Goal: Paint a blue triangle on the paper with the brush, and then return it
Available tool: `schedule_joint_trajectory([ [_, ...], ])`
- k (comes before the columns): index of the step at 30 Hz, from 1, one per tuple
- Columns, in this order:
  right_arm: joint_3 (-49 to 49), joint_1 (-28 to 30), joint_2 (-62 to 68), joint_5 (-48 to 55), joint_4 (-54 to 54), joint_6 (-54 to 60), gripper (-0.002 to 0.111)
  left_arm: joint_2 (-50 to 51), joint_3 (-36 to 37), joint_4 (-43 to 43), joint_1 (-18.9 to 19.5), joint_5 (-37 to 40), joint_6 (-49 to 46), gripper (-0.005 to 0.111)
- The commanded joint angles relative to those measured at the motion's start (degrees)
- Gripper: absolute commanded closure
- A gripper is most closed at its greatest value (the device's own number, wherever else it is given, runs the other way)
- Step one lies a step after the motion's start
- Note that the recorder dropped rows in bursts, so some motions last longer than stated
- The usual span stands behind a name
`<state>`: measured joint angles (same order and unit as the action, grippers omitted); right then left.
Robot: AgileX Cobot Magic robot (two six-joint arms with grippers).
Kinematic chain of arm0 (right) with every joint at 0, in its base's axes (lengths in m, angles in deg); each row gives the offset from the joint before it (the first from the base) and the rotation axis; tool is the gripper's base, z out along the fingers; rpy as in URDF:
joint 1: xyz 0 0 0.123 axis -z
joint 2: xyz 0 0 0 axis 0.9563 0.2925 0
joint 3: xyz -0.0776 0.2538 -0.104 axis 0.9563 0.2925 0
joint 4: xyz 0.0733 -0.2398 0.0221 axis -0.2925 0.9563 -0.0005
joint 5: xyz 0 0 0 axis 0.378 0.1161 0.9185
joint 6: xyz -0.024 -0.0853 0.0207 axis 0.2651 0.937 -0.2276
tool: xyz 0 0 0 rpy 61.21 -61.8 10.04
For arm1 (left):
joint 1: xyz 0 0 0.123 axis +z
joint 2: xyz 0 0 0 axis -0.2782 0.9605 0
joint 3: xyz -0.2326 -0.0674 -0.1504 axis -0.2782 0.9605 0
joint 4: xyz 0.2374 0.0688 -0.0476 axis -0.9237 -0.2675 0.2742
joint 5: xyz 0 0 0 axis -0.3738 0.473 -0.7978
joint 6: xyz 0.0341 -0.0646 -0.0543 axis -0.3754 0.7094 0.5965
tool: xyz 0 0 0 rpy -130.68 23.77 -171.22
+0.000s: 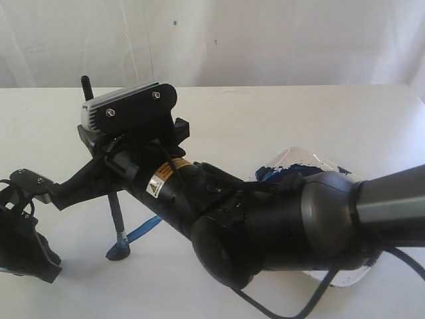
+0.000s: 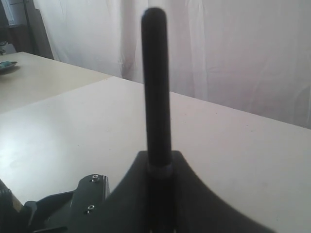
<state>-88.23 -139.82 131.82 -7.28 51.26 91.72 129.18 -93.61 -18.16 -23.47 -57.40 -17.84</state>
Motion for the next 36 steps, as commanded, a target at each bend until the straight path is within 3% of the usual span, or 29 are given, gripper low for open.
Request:
schedule_joint_trajectory([
  [1,0.87,0.02,-0.51,1.63,-0.99,1.52,0.108,0.03,0.37,0.54,-0.12,1.23,0.06,0.107],
  [14,1.49,0.02,-3.70,4.80,-6.28,5.90,0.108,0.03,0.37,0.54,-0.12,1.23,0.06,0.107],
  [32,1.49,0.02,-5.83,8.85,-22.29,22.90,0.108,0.03,0.37,0.54,-0.12,2.12,0.06,0.107],
  [36,1.49,0.02,-6.19,8.85,-30.06,30.55,0.108,0.03,0.37,0.54,-0.12,2.26,0.06,0.107],
])
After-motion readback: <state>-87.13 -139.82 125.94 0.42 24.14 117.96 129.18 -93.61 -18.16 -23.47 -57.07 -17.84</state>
